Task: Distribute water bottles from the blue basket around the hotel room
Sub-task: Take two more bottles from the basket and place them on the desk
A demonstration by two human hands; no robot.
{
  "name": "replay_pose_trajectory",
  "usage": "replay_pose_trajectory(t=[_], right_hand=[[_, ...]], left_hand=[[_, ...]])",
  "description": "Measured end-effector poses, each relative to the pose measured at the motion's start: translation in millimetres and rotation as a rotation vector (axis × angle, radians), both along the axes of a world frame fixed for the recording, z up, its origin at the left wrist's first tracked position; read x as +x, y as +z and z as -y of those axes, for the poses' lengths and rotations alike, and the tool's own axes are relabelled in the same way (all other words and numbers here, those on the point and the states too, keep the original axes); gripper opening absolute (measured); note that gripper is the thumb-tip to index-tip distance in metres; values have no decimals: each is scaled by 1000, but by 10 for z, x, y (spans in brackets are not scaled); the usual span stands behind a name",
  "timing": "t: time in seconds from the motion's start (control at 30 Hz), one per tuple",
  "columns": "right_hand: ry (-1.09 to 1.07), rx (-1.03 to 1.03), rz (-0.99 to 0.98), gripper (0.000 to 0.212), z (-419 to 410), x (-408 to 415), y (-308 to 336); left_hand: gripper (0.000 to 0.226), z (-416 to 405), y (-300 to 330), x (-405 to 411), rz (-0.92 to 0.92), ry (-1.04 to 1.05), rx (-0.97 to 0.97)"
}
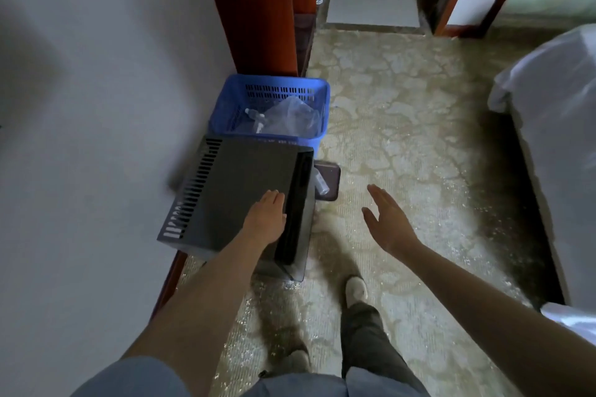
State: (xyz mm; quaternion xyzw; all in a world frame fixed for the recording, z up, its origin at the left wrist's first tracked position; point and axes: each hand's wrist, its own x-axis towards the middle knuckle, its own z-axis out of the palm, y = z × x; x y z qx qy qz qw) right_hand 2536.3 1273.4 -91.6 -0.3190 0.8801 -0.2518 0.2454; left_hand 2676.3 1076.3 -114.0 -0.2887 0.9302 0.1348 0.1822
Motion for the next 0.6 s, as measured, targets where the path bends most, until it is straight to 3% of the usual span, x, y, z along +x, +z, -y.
replay_pose_trajectory(t=[0.3,0.6], right_hand=[[107,20,9,52,517,-1508,-42],[162,-7,42,51,1226,-2451,-55]], left_hand=[[53,383,-121,-1223,-17,152,57],[54,1008,-151,-2072,-73,244,56]])
